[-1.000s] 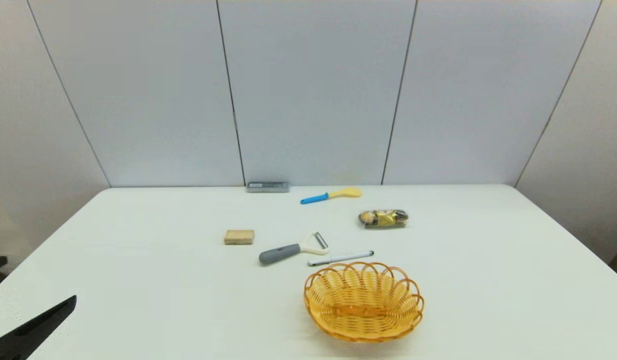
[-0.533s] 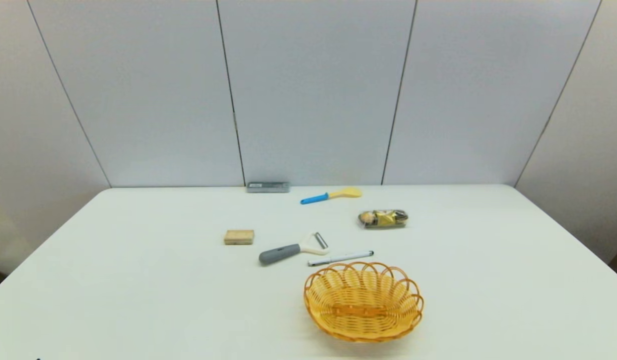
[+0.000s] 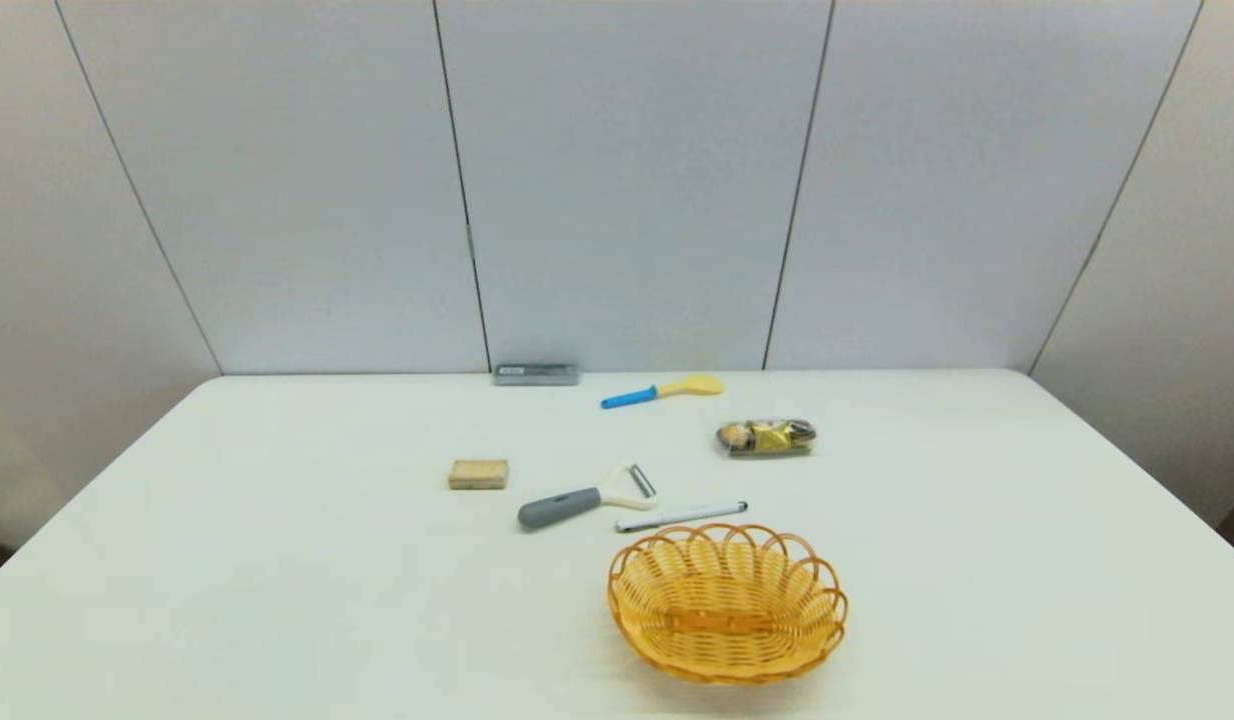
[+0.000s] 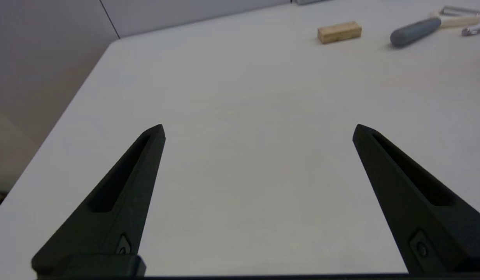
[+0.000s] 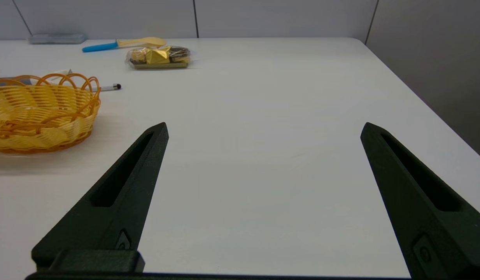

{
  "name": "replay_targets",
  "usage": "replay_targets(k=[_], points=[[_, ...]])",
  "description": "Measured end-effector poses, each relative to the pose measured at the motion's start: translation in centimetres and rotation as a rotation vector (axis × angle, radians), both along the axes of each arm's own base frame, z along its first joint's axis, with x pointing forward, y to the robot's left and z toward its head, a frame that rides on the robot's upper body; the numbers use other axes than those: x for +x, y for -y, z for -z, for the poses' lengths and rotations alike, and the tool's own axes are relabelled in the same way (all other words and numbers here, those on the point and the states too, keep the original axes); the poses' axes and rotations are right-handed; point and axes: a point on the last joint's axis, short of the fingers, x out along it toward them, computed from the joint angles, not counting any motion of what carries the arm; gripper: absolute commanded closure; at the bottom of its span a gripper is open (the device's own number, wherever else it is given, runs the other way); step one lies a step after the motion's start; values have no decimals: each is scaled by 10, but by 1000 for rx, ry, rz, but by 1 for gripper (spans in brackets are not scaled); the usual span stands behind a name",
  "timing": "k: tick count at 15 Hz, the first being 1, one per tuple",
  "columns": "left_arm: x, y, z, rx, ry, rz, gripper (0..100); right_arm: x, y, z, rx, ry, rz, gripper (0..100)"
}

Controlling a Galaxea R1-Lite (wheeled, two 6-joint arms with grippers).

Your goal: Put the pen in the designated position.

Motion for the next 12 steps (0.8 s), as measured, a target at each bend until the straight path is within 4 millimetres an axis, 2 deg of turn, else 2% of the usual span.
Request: replay_targets(k=[7,12], points=[[1,-1,4,-176,55,-71,0,0,0,0,0,0,0,0],[1,-1,5,-189,56,-71,0,0,0,0,0,0,0,0]])
